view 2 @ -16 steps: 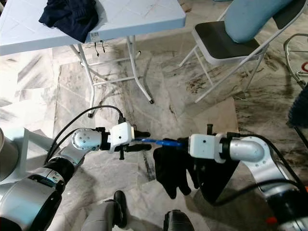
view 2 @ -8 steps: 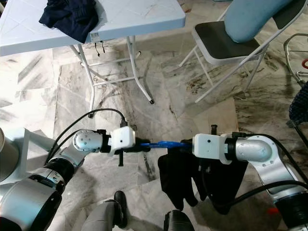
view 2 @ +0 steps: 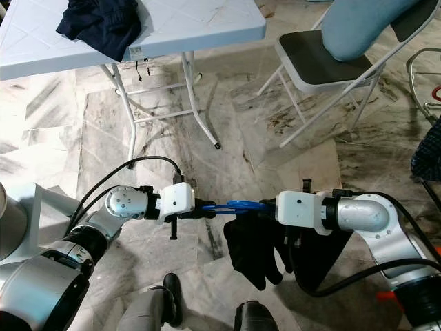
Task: Hang hanger
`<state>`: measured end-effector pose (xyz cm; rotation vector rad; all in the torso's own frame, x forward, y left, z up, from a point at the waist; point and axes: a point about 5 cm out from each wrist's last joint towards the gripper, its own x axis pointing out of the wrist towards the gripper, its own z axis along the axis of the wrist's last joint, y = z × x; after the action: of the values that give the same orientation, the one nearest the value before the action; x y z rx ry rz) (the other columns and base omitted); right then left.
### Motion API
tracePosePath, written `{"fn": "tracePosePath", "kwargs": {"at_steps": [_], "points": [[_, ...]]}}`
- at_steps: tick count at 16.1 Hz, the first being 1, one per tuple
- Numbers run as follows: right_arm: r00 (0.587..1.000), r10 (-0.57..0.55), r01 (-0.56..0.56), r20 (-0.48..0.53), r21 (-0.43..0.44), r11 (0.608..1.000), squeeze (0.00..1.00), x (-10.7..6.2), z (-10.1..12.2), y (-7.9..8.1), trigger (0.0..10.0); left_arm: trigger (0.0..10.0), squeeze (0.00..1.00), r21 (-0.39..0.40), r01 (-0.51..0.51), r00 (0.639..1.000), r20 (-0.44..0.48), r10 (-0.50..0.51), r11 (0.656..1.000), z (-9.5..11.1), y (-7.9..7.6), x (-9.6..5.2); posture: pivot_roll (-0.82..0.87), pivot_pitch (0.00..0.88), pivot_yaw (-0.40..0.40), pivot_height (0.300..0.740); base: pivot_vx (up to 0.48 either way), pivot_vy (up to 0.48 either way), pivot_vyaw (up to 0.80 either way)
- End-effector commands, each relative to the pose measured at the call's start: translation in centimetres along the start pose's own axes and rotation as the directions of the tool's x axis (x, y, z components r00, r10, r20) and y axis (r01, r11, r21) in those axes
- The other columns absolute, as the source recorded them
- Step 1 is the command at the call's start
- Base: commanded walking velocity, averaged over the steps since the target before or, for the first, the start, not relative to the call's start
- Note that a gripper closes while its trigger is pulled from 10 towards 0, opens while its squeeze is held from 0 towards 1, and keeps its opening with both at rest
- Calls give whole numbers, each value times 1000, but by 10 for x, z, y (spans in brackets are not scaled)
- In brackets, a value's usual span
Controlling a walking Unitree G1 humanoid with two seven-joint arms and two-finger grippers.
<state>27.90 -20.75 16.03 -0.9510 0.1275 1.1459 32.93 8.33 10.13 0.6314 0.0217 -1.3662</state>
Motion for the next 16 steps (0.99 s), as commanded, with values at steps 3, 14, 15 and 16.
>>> {"fn": "tracePosePath", "kwargs": {"at_steps": [3,14,15,16], "points": [[1000,-11,12,21,-29,1000,0,2,6,-4,10000,0,0,-41,-30,1000,-11,29,999,-8,-4,-2,-194,243,48,740,0,0,0],[977,-207,204,-53,-62,977,1000,5,-15,-23,10000,0,0,-51,-93,996,-2,93,994,-10,-3,-6,-182,235,48,740,0,0,0],[969,-243,240,-48,-64,969,1000,5,-15,-27,10000,0,0,-60,-105,994,-2,105,993,-11,-4,-6,-179,235,48,740,0,0,0],[961,-272,268,-45,-77,960,1000,6,-15,-30,10000,0,0,-65,-128,992,-1,128,990,-13,-4,-7,-177,237,47,740,0,0,0]]}}
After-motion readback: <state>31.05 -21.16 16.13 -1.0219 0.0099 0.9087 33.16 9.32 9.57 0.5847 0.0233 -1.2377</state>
